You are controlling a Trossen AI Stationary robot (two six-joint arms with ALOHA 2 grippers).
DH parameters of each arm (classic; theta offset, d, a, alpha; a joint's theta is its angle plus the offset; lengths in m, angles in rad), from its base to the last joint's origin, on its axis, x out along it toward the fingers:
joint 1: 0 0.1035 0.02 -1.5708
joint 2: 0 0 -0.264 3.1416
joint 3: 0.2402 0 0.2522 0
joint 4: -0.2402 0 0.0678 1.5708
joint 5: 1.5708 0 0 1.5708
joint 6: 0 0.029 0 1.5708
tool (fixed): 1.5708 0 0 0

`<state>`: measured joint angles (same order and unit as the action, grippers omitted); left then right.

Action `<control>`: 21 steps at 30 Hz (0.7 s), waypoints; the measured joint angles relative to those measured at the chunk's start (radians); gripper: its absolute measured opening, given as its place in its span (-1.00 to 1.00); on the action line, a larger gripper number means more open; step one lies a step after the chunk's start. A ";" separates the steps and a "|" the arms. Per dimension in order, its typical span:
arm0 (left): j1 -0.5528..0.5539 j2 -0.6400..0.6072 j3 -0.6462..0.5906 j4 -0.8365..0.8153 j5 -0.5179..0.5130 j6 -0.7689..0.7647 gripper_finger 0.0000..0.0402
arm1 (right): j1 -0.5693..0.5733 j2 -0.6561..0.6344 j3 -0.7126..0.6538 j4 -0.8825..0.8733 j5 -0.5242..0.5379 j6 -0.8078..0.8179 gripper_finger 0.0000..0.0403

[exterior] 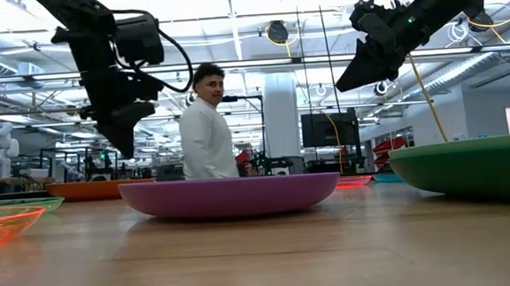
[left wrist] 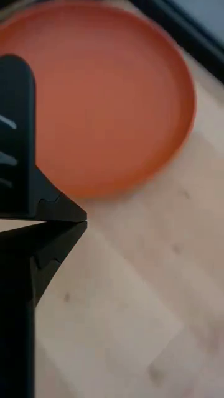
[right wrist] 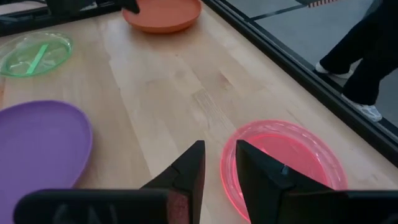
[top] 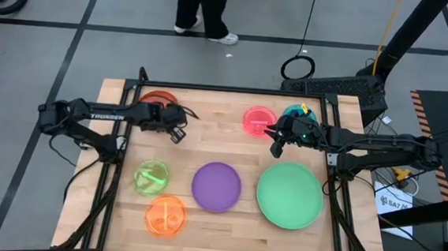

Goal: Stack plastic plates
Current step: Stack the orange plate on top of the light green plate

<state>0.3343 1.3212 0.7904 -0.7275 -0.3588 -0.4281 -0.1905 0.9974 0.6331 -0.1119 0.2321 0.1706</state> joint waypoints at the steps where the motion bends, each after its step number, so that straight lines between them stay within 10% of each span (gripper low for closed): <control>1: 0.025 0.000 0.009 -0.021 0.002 0.007 -0.94 | 0.000 0.000 0.000 -0.001 0.000 0.000 -0.59; 21: 0.263 0.004 0.022 -0.084 0.184 0.146 -0.94 | 0.000 0.000 0.000 -0.044 0.001 0.011 -0.59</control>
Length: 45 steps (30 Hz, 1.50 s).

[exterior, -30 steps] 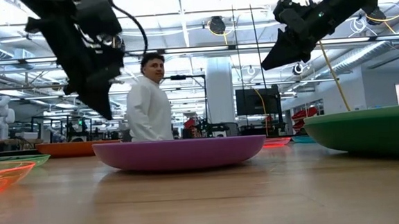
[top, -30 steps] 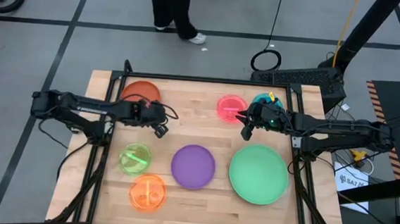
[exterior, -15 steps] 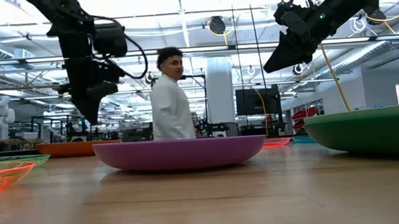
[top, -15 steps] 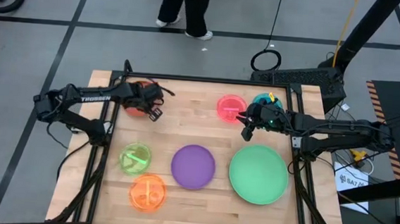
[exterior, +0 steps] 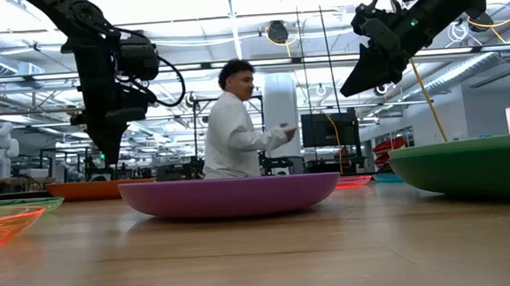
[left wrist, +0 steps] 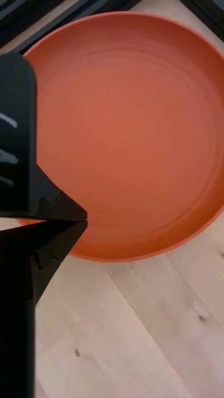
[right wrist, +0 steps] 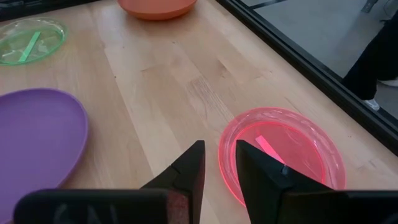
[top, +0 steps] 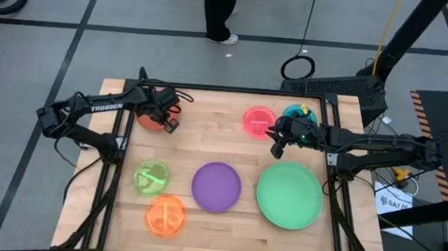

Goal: Stack plastic plates
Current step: Stack the orange plate on top of the light green plate

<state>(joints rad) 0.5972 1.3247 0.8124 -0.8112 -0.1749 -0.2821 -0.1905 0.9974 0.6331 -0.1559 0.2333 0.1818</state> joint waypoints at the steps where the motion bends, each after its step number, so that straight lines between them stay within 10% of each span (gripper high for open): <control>1: 0.000 0.000 0.000 0.000 0.000 0.000 -0.94 | 0.000 0.000 0.000 -0.001 0.000 0.000 -0.59; 17: 0.000 0.000 0.000 0.005 -0.014 -0.008 -0.38 | 0.000 0.000 0.000 -0.021 0.001 0.000 -0.59; 45: -0.096 0.184 -0.001 0.103 0.011 -0.068 -0.36 | 0.000 0.000 0.000 -0.022 0.001 0.000 -0.59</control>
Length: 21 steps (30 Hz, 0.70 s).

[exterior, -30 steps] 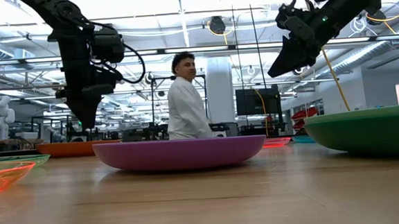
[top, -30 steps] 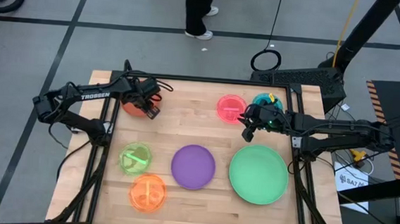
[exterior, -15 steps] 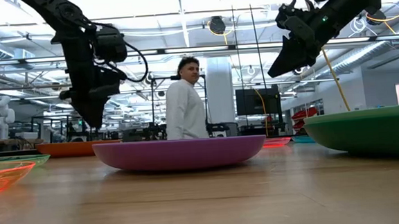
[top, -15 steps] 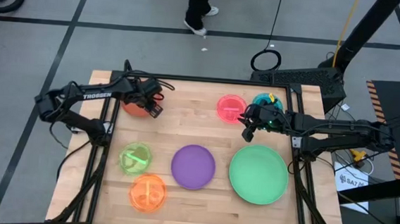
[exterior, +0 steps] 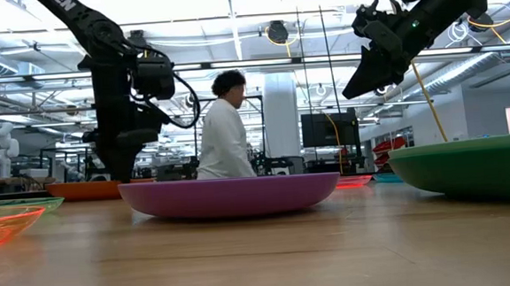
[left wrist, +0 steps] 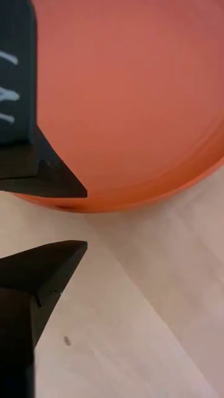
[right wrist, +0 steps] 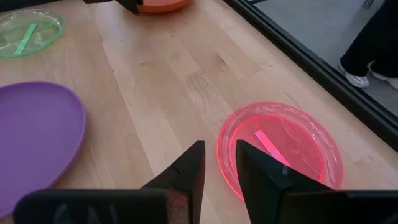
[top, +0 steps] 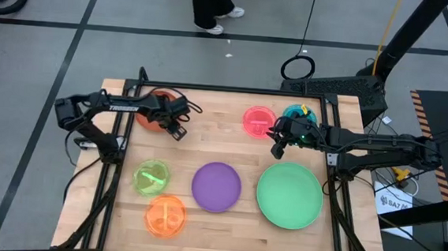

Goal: Stack plastic plates
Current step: Stack the orange plate on top of the light green plate

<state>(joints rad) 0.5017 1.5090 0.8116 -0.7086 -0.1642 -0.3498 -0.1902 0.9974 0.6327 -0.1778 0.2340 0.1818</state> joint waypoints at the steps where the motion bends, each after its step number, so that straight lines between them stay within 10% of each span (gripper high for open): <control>1: 0.000 0.005 0.000 0.007 -0.001 -0.001 -0.36 | 0.000 0.000 0.000 0.000 0.000 0.000 -0.59; 21: -0.004 0.106 0.000 0.076 -0.065 -0.018 -0.36 | 0.000 0.000 0.000 -0.025 -0.002 -0.003 -0.59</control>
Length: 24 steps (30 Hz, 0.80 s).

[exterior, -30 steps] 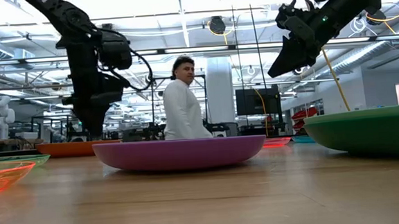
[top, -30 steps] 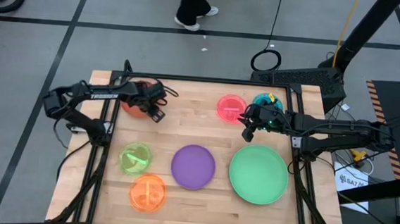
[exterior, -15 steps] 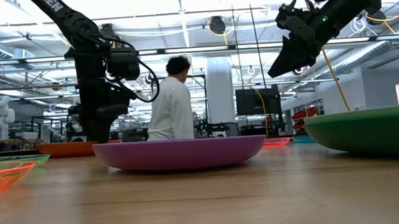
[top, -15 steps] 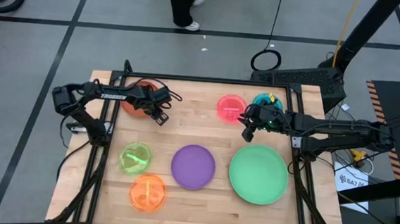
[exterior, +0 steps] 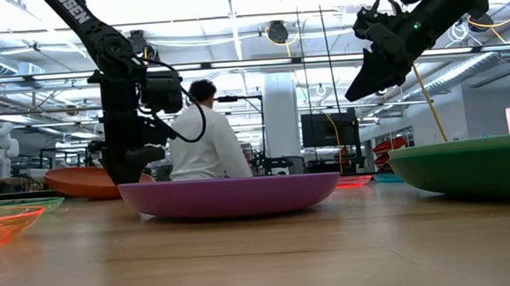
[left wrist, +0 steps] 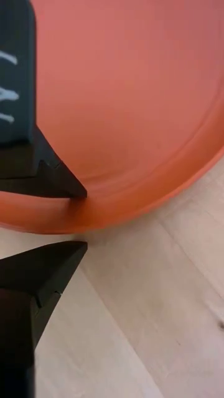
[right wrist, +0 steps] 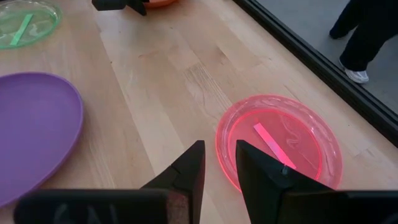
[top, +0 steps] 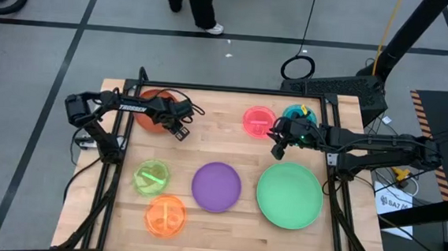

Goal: Stack plastic plates
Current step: Stack the orange plate on top of the light green plate

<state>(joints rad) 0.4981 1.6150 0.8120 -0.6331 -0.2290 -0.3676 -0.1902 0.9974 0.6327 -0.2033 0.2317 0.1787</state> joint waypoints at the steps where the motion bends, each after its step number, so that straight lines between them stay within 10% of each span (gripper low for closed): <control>1: -0.003 0.000 0.000 0.000 -0.005 0.000 -0.36 | 0.000 0.000 0.000 0.000 0.000 0.000 -0.59; 24: -0.156 -0.049 -0.001 -0.002 -0.080 0.054 -0.95 | 0.000 0.000 0.000 0.000 0.000 0.000 -0.59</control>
<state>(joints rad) 0.3424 1.5663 0.8112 -0.6348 -0.3087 -0.3136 -0.1902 0.9972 0.6327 -0.2032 0.2314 0.1783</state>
